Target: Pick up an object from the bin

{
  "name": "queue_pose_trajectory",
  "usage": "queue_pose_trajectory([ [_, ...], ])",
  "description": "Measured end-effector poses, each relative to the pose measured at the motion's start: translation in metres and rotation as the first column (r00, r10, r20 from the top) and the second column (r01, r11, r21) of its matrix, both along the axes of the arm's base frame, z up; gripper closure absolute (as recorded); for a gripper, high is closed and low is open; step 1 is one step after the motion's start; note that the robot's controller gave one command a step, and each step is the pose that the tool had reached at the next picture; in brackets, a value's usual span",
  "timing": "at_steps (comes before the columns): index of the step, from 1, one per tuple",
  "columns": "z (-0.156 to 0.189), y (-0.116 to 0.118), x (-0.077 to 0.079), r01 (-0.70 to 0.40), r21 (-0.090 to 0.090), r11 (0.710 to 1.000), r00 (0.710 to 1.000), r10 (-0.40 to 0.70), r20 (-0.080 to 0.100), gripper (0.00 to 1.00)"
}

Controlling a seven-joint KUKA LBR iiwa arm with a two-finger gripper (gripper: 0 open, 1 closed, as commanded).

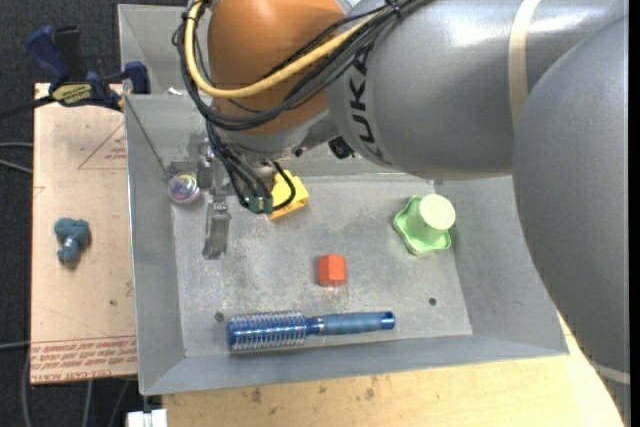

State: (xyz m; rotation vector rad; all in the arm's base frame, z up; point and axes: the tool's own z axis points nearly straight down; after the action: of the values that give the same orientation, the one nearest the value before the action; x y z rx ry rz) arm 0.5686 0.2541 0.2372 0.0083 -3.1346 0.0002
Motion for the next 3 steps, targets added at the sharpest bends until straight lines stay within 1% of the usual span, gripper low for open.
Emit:
queue_pose_trajectory([
  [1, -0.059, -0.078, -0.055, -0.052, -0.005, 0.999, 0.999, 0.052, -0.004, 0.00],
  [2, -0.147, -0.095, -0.091, -0.016, -0.001, 1.000, 1.000, 0.016, 0.000, 0.00],
  [3, -0.144, -0.094, -0.089, -0.015, 0.002, 1.000, 1.000, 0.015, 0.006, 1.00],
])
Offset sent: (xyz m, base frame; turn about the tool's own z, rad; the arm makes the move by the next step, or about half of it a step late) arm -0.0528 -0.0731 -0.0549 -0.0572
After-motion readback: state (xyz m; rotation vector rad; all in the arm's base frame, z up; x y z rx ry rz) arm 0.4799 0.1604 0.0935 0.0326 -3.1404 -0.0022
